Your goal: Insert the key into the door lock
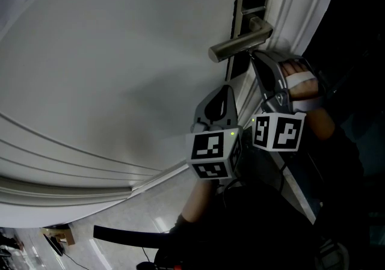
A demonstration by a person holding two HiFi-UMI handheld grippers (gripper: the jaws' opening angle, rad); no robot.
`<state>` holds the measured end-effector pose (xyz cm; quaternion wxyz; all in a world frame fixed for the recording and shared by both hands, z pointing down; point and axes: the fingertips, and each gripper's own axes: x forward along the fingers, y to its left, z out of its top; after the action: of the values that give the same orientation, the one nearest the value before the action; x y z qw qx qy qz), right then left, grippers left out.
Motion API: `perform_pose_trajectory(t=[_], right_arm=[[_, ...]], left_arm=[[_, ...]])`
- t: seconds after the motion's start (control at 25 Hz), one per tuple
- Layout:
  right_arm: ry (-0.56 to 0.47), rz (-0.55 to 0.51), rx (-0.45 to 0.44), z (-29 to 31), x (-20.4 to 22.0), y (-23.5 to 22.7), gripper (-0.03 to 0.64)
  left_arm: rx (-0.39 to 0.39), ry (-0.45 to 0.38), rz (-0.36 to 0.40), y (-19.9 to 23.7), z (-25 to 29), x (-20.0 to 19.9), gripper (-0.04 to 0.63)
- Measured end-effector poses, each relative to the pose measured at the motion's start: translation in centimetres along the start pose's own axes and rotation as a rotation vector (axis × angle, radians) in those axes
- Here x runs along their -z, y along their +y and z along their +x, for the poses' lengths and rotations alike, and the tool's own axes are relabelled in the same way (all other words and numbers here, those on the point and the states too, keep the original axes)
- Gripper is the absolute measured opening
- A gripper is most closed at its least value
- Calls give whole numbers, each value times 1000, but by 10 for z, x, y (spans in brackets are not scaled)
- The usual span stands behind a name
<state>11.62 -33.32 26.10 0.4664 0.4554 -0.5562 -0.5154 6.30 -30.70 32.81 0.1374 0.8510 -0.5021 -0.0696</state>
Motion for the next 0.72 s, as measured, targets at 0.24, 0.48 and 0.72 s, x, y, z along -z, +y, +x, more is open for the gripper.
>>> perform_pose_trajectory(t=[0.24,0.48,0.72], right_arm=[[0,-3,1,0,0,0,12],[2,-8,1,0,0,-1,12],[1,-5,0,1,0,-1,12]], left_arm=[[-7,-3,-1,0,0,-4,0],[-3,-20,14,2,-1,-6,0],[-4,-13,15,3,0,-6,0]])
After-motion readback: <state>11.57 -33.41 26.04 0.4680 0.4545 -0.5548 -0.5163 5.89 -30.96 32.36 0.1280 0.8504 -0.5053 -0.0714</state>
